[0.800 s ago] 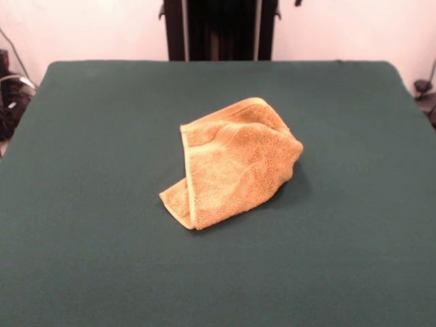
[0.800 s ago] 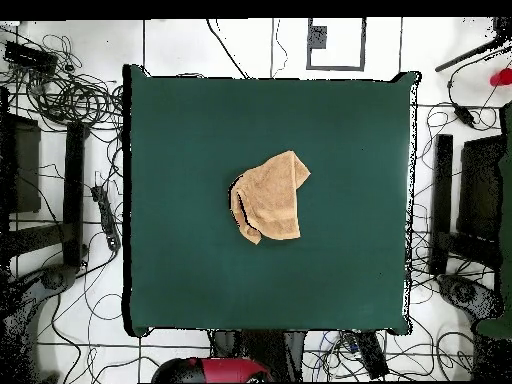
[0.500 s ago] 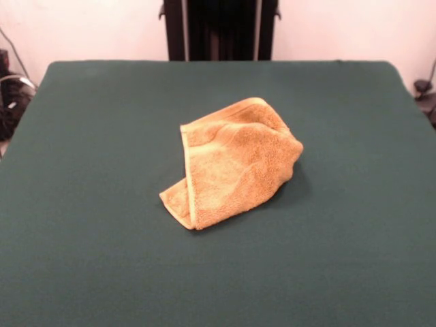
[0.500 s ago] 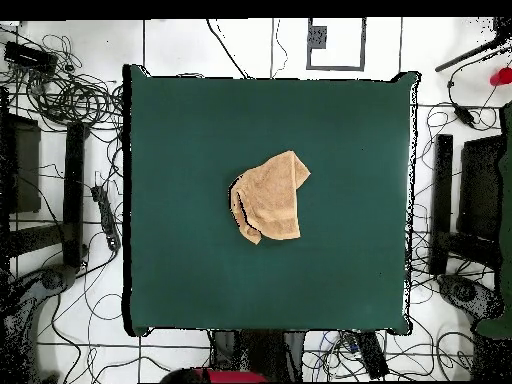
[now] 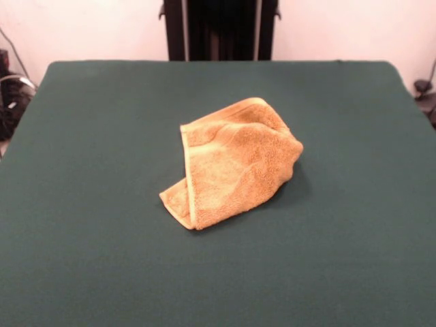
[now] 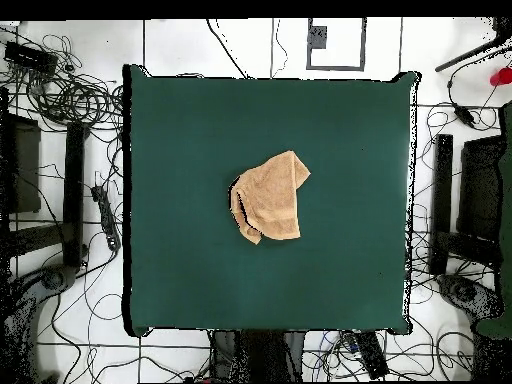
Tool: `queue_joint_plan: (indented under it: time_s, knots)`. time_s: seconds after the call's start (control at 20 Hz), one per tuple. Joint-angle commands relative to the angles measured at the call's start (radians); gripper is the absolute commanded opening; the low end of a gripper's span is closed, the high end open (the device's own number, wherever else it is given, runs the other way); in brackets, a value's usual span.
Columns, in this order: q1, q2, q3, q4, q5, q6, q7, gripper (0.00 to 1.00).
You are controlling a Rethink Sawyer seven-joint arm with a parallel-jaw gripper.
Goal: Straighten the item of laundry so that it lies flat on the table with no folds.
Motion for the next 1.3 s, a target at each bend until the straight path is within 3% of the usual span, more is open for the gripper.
queue_joint_plan:
  time_s: [0.05, 0.55, 1.3]
  knots:
    - [0.026, 0.321, 0.004, -0.200, 0.002, -0.198, 0.160, 1.00]
    - [0.027, 0.435, -0.013, -0.254, 0.016, -0.273, 0.139, 1.00]
    - [0.023, 0.428, -0.010, -0.248, 0.011, -0.286, 0.145, 1.00]
